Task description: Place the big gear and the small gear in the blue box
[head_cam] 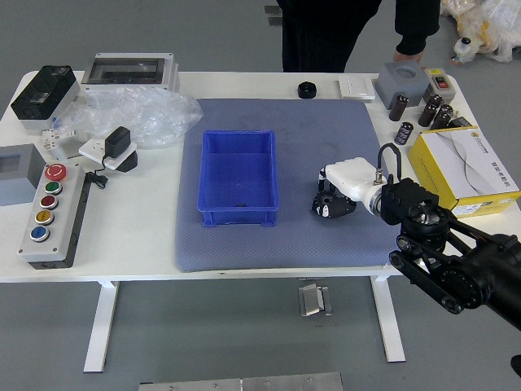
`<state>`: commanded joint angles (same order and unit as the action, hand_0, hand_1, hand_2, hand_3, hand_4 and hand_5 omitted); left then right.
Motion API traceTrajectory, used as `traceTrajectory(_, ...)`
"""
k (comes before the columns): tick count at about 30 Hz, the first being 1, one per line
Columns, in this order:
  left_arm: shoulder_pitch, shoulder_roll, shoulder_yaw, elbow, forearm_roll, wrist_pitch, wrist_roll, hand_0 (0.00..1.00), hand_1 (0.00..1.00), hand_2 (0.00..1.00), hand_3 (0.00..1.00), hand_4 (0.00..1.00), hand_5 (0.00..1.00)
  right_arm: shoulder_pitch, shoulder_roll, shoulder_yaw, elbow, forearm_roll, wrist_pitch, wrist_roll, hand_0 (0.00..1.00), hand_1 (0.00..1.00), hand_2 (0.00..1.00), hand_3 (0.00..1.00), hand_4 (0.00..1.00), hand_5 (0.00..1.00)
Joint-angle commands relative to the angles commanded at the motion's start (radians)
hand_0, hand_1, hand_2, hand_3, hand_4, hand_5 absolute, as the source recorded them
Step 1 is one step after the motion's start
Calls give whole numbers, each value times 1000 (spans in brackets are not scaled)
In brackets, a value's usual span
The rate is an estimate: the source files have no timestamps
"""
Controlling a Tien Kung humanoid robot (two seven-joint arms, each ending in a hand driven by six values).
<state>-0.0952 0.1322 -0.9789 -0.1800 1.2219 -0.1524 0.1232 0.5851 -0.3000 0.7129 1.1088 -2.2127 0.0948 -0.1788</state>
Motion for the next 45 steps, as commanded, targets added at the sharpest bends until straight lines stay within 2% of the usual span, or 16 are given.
traceTrajectory(8, 0, 1, 3, 0, 0, 0, 0, 850, 817, 799, 822, 675, 302, -5, 6, -6, -11, -16, -2, -8, 546, 406, 461, 570, 677, 379)
traceTrajectory(9, 1, 1, 3, 0, 0, 0, 0, 850, 817, 799, 821, 675, 302, -5, 6, -5, -11, -17, -9, -8, 549, 374, 433, 551, 640, 320)
traceTrajectory(14, 2, 1, 3, 0, 1, 0, 1, 850, 817, 799, 821, 675, 302, 5, 2, 6, -3, -24, -35, -7, 549, 374, 433, 551, 640, 320)
traceTrajectory(16, 2, 1, 2, 0, 2, 0, 1, 850, 817, 799, 822, 675, 302, 10, -1, 11, 4, -25, -37, -7, 542, 354, 407, 528, 671, 300)
traceTrajectory(25, 3, 4, 1, 0, 4, -1, 2, 850, 817, 799, 822, 675, 302, 41, -28, 41, 46, -27, -24, -17, 536, 350, 397, 518, 693, 302)
traceTrajectory(33, 3, 7, -1, 0, 3, -1, 2, 850, 817, 799, 822, 675, 302, 87, -34, 56, 92, -27, -10, -26, 543, 350, 399, 519, 691, 284)
traceTrajectory(40, 5, 9, -2, 0, 6, -2, 3, 851, 817, 799, 822, 675, 302, 160, 2, 40, 117, -25, 6, -33, 546, 349, 398, 519, 696, 281)
traceTrajectory(44, 4, 7, -1, 0, 8, -3, 3, 851, 817, 799, 822, 675, 302, 175, 23, 32, 105, -26, 11, -35, 546, 349, 398, 519, 696, 281)
traceTrajectory(45, 3, 6, 0, 0, 7, -3, 4, 851, 817, 799, 822, 675, 302, 174, 23, 30, 101, -24, 15, -36, 577, 373, 457, 585, 685, 262)
